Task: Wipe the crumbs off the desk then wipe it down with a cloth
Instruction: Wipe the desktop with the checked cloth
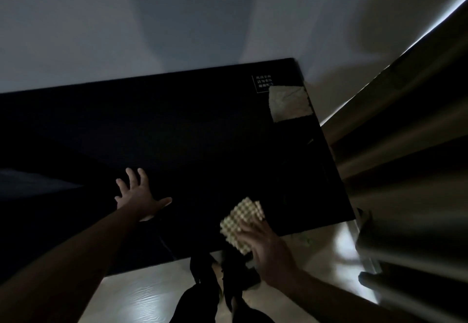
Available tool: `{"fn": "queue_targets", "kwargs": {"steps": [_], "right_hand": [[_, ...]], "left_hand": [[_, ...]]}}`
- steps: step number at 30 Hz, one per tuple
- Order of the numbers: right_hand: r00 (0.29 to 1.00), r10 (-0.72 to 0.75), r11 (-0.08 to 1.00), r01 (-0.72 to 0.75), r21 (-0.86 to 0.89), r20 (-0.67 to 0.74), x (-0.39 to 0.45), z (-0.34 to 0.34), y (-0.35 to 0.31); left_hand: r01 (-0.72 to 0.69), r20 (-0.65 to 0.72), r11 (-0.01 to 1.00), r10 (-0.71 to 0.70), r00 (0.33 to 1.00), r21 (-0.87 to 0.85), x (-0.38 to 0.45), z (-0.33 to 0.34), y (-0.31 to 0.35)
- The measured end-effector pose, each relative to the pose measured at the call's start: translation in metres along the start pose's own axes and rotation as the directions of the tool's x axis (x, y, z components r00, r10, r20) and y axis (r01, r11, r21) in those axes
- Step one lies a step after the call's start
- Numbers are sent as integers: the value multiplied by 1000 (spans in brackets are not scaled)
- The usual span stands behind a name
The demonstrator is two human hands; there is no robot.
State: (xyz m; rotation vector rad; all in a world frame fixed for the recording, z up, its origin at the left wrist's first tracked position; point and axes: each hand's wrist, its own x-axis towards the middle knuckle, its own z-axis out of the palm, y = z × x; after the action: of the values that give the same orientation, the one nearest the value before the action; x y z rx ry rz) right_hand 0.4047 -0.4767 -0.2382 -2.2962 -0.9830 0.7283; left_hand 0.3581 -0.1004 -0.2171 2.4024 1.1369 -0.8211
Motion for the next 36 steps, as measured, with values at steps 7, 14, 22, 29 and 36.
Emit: {"fn": "queue_targets", "kwargs": {"steps": [7,14,22,29,36], "right_hand": [[964,244,968,-249,-36,-104,-46,-50,34],[762,374,916,-392,83,-529,41,-152,59],[792,503,836,-547,-38,-346,55,-35,32],[936,349,924,-351,152,41,20,28,-80],[913,385,792,-252,556,-134,18,-42,-180]], "left_hand": [[-34,9,999,35,999,-19,-1,-4,-9],[-112,80,991,106,991,76,3,-10,-30],[-175,84,975,165,983,137,1,-11,-41],[-282,146,958,273,951,50,-42,-22,-44],[-330,-4,822,371,929,-463,-120,-31,-44]]}}
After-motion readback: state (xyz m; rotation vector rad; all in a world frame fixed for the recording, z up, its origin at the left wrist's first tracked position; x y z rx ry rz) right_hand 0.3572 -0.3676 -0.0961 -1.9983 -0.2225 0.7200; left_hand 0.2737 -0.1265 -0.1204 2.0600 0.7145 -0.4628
